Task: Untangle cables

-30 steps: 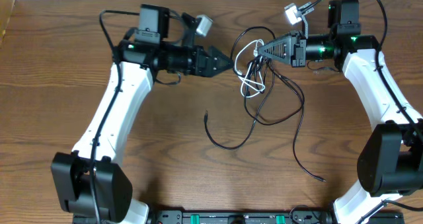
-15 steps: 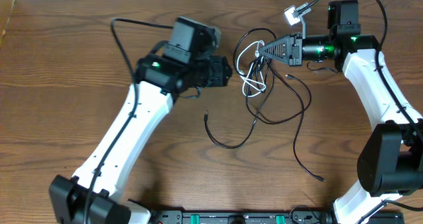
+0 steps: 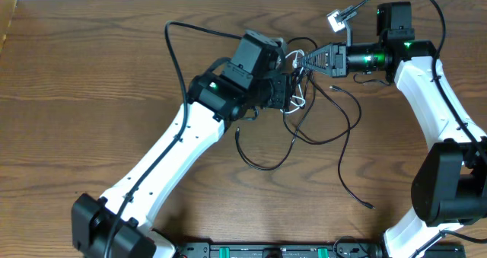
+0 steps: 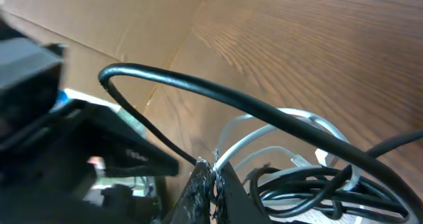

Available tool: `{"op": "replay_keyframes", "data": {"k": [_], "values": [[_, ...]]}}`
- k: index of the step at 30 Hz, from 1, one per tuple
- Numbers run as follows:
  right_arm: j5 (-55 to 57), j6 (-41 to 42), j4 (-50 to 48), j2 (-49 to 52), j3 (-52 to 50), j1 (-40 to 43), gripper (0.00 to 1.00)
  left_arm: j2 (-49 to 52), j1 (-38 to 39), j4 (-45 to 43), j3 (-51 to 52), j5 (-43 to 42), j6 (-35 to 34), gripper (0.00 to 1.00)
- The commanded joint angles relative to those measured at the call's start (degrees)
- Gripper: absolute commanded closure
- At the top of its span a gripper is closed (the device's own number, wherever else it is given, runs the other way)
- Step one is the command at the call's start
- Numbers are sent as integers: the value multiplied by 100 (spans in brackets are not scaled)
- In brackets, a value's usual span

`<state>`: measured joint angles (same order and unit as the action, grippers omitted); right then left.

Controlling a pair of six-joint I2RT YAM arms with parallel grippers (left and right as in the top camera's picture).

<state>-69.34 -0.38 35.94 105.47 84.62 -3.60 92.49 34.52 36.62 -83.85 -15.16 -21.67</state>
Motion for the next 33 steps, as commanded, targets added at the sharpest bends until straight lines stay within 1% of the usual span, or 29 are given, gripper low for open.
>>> {"op": "replay_keyframes", "data": {"k": [1,6,12,15,22,26,29,33], "values": [[-713,57,4,-107,33,13,99,404,15,-31,20,238,-144,49],[-1088,57,4,-114,35,20,99,713,39,-195,20,216,-243,49],[-1495,101,-20,-177,35,20,99,754,42,-402,20,308,-245,49],[-1685,280,-57,-332,35,20,99,778,37,-437,22,695,-398,49],[-1825,468,-72,-966,35,173,99,1045,26,-442,22,732,-549,49],[-1803,553,-109,-1469,35,400,99,1224,26,-442,22,732,-568,50],[-1801,614,-188,-1698,35,588,99,1244,15,-466,22,750,-568,59],[-1552,868,-181,-1784,35,870,99,1244,15,-481,22,1056,-566,86]]}}
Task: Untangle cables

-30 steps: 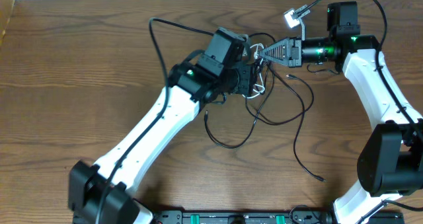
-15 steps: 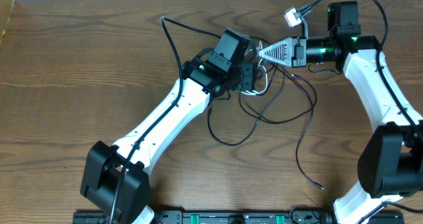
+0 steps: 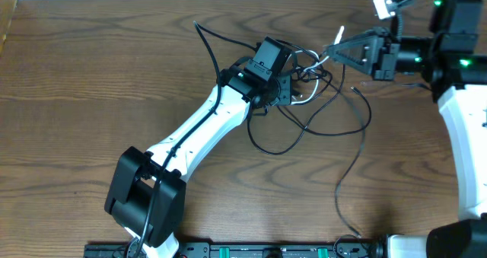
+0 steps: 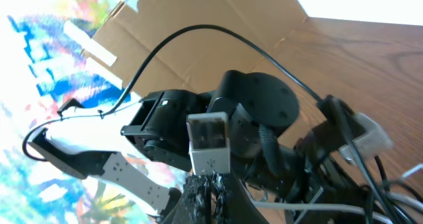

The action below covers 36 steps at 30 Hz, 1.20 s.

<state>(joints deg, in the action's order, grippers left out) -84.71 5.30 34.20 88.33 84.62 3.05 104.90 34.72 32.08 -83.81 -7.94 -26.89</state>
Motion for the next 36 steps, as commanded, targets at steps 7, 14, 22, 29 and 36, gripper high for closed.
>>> {"op": "replay_keyframes", "data": {"k": [7,14,22,29,36], "values": [[1762,411,529,-70,35,424,99,2,-52,7,17,461,7,92],[3899,439,1060,-70,35,540,99,2,-229,337,17,452,232,92],[5639,933,1193,-68,35,892,99,-2,-313,861,17,254,767,93],[5429,730,1248,-68,35,1152,99,-37,-466,896,2,-483,1117,93],[4599,-302,1587,-70,35,761,90,-284,-654,623,-142,-1810,1215,93]]}}
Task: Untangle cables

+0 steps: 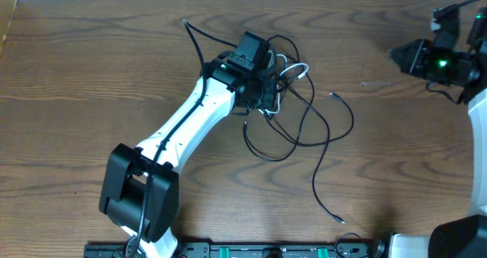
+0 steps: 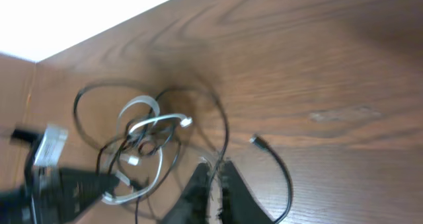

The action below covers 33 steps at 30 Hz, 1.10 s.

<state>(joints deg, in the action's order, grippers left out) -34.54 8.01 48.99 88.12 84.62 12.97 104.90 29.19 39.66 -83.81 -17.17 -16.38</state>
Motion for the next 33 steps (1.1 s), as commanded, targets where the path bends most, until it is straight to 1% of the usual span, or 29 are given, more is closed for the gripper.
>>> {"op": "replay_keyframes", "data": {"k": [1,5,8,11,16,19,21,26,27,29,33], "values": [[-446,-632,146,-46,35,-308,88,-337,-138,-219,-151,-1043,127,92],[-732,-909,208,-46,35,-756,80,-597,-363,-632,-151,-1606,-258,93],[-789,-944,195,-46,35,-1169,75,-761,-544,-885,-151,-1971,-542,92],[-813,-940,157,-31,33,-1668,66,-898,-804,-1233,-151,-2638,-815,92],[-828,-946,92,9,33,-2162,58,-905,-1005,-1375,-151,-3060,-1182,92],[-831,-1187,55,92,33,-2378,53,-905,-1097,-1578,-151,-3449,-1333,92],[-835,-1425,11,203,33,-2509,50,-905,-1182,-1805,-151,-3783,-1552,93],[-1215,-2295,-50,557,33,-2575,46,-905,-1408,-2149,-151,-4382,-2024,92],[-1394,-2553,-151,678,33,-2577,44,-905,-1475,-2162,-151,-4518,-2111,92],[-1574,-2828,-280,778,33,-2583,39,-905,-1523,-2159,-151,-4629,-2210,92],[-1775,-3152,-564,866,33,-2583,36,-905,-1547,-2162,-151,-4750,-2291,92]]}}
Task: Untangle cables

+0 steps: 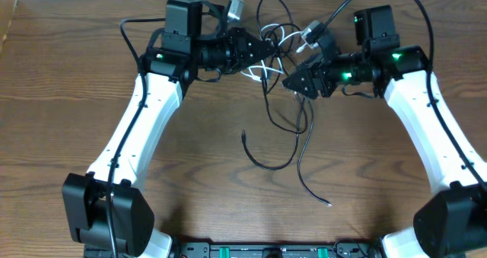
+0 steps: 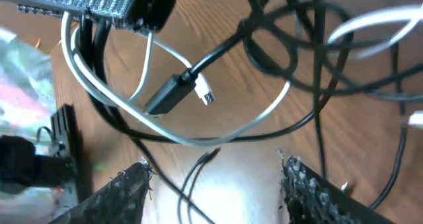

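A tangle of black and white cables (image 1: pixel 283 41) hangs between my two grippers near the table's far edge. My left gripper (image 1: pixel 262 49) points right and is shut on the bundle; it also shows at the top of the right wrist view (image 2: pixel 99 2). Facing it, my right gripper (image 1: pixel 291 81) stands wide open (image 2: pixel 215 164), with thin black strands passing between its fingers (image 2: pixel 132 187). A black plug with a white tip (image 2: pixel 173 92) dangles in a white cable loop (image 2: pixel 198 141). Long black loops (image 1: pixel 266 163) trail down onto the table.
One loose black cable end (image 1: pixel 326 205) lies toward the front of the wooden table (image 1: pixel 76 136). A black rail (image 1: pixel 266 252) runs along the front edge. The white wall borders the far edge, close behind both grippers.
My right gripper was shut at the far right, away from the cables; now it is open at the tangle. My left gripper has moved with the bundle toward the far edge.
Both grippers first met at the tangle, the right one shut among white strands. Then the right gripper was further right, shut under a white plug. Then it was far right with nothing, the tangle staying with the left gripper. Now both are at the tangle again.
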Available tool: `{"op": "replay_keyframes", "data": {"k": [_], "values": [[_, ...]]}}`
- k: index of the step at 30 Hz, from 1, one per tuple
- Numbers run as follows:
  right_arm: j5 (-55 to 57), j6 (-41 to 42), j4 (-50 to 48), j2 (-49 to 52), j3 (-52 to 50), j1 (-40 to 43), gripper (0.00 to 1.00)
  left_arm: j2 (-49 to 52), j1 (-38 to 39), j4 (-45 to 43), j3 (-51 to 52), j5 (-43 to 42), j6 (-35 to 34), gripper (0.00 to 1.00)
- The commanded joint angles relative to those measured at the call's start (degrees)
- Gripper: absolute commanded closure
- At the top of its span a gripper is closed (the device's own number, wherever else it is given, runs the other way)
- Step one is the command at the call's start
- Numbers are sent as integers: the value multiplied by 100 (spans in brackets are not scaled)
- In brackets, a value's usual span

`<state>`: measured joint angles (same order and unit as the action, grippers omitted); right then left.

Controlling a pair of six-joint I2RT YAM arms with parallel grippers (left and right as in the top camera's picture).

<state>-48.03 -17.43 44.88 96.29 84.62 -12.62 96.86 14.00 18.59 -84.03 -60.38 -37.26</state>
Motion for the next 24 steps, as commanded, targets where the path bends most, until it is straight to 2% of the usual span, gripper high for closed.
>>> {"op": "replay_keyframes", "data": {"k": [1,3,8,16,18,21,22,24], "values": [[-424,-660,-227,48,33,-24,34,-101,-28,-55,-129,-439,-256,92],[-422,-761,-308,48,33,-44,30,-101,-28,-55,-129,-479,-350,92],[-236,-1012,-367,50,33,-245,32,-101,-28,-55,-129,-546,-667,92],[138,-1003,-787,74,33,-474,45,-101,-28,-116,-129,-1001,-1008,92],[223,-944,-905,87,33,-498,56,-101,-28,-116,-129,-1062,-1043,92],[691,-450,-1073,90,33,-498,96,-101,-28,-116,-129,-1060,-1047,92],[890,-234,-1088,90,33,-485,99,-101,-28,-116,-129,-1058,-1047,92],[1115,7,-1082,90,33,-448,99,-101,-31,-116,-129,-1049,-1043,88]]}}
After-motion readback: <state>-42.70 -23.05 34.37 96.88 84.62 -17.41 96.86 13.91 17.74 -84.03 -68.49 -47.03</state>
